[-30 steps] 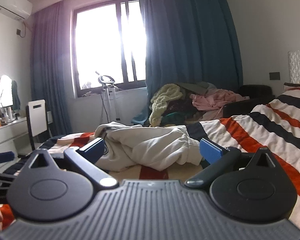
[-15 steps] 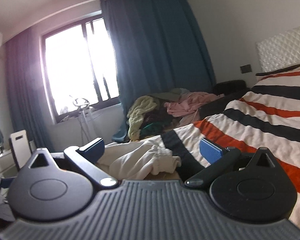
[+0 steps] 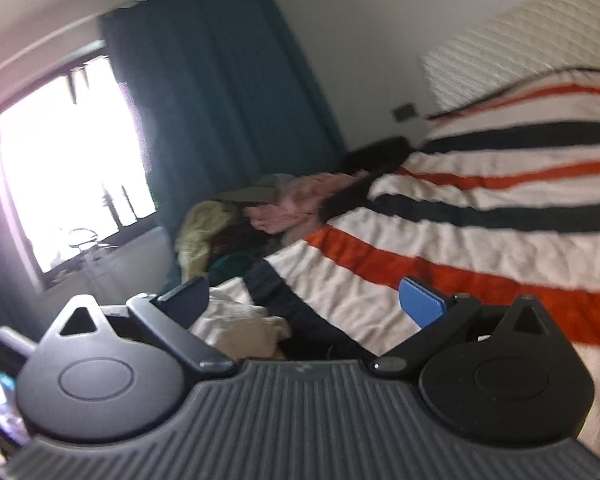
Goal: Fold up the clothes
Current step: 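Reach both grippers toward the ribbed cuffs of the white garment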
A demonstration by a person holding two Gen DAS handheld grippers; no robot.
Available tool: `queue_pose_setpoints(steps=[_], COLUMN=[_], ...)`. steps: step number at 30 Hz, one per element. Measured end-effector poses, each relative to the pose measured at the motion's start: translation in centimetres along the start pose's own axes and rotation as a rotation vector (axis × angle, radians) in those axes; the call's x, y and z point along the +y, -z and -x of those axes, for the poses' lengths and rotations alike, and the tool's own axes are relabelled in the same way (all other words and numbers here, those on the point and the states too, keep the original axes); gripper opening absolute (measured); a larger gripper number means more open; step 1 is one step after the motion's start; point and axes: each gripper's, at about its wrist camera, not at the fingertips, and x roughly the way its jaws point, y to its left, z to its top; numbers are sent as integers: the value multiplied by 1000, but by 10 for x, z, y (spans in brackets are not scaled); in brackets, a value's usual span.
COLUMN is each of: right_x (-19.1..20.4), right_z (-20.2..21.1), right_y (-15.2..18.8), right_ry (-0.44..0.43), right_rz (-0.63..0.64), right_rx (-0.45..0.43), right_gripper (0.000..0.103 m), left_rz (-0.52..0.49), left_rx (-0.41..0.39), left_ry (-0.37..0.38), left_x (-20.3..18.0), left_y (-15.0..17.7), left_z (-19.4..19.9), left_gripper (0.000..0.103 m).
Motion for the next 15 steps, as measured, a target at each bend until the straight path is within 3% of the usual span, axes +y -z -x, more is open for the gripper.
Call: queue_pose_setpoints(steps=[6, 8, 12, 15], right_x=[-24, -36, -52, -51], right_z=[-25, -28, -39, -53], right_y=[14, 14, 22, 29], right_ry=[179, 239, 302, 308], right_rz=[-83, -145, -223, -206], right_rx=[-58, -87, -80, -46], right_gripper=[103, 103, 103, 103], left_rz=[-197, -210, -236, -253], left_rx=[-88, -89, -11, 55], left_ry=[-7, 8, -33, -50], left_x=[-60, -73, -94, -96], left_y=[-16, -19, -22, -21], left_z=[-76, -97, -150, -186], left_gripper=[102, 102, 102, 86])
